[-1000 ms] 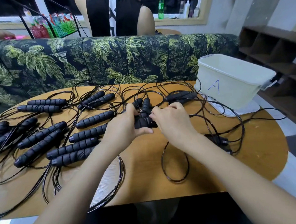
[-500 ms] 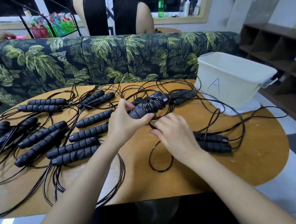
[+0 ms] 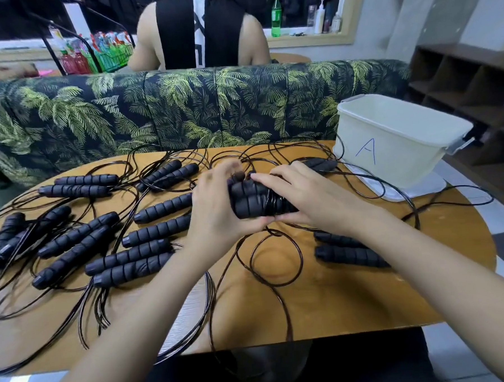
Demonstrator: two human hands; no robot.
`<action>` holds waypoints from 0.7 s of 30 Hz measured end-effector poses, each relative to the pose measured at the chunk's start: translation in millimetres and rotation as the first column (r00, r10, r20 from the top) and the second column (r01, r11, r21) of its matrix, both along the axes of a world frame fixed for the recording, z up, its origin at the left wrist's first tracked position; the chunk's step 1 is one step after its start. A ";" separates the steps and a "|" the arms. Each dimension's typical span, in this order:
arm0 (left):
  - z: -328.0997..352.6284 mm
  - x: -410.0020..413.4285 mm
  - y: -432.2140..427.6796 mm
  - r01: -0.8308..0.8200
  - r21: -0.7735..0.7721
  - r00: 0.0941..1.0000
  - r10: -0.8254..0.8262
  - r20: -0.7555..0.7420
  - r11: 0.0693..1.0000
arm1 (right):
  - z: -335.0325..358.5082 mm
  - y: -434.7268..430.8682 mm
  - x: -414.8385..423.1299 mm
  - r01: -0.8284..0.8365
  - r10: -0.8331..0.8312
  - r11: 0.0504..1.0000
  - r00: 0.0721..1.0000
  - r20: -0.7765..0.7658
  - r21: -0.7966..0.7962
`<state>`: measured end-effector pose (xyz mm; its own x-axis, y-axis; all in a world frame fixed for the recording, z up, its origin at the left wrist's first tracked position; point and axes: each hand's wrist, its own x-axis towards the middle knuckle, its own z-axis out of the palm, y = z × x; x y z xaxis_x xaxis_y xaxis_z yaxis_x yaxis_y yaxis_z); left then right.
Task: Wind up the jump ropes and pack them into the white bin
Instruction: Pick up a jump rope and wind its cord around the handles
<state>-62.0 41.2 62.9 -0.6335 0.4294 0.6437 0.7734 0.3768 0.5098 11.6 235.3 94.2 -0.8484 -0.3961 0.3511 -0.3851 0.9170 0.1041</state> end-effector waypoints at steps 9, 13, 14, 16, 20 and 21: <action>-37.8 29.1 19.2 0.185 0.410 0.557 -0.439 0.705 0.893 | -16.4 16.7 4.5 0.144 -0.145 0.984 0.989 -0.007 -0.106; -36.7 22.5 8.4 0.561 0.335 0.301 -0.564 0.769 0.757 | -16.2 27.1 8.8 0.171 -0.173 0.977 0.985 -0.004 -0.126; -33.4 20.6 5.4 0.587 0.391 0.209 -0.599 0.773 0.709 | -15.3 27.9 9.9 0.171 -0.171 0.976 0.985 0.006 -0.137; -28.7 16.0 2.3 0.567 0.520 0.030 -0.647 0.762 0.639 | -14.1 29.1 11.3 0.172 -0.174 0.975 0.985 -0.001 -0.138; -32.3 13.2 0.7 0.536 0.504 0.008 -0.601 0.799 0.677 | -14.1 35.2 7.5 0.194 -0.200 0.975 0.979 -0.044 -0.113; -34.4 13.1 -0.2 0.489 0.473 0.063 -0.571 0.819 0.732 | -13.7 39.3 6.2 0.210 -0.217 0.971 0.975 -0.051 -0.117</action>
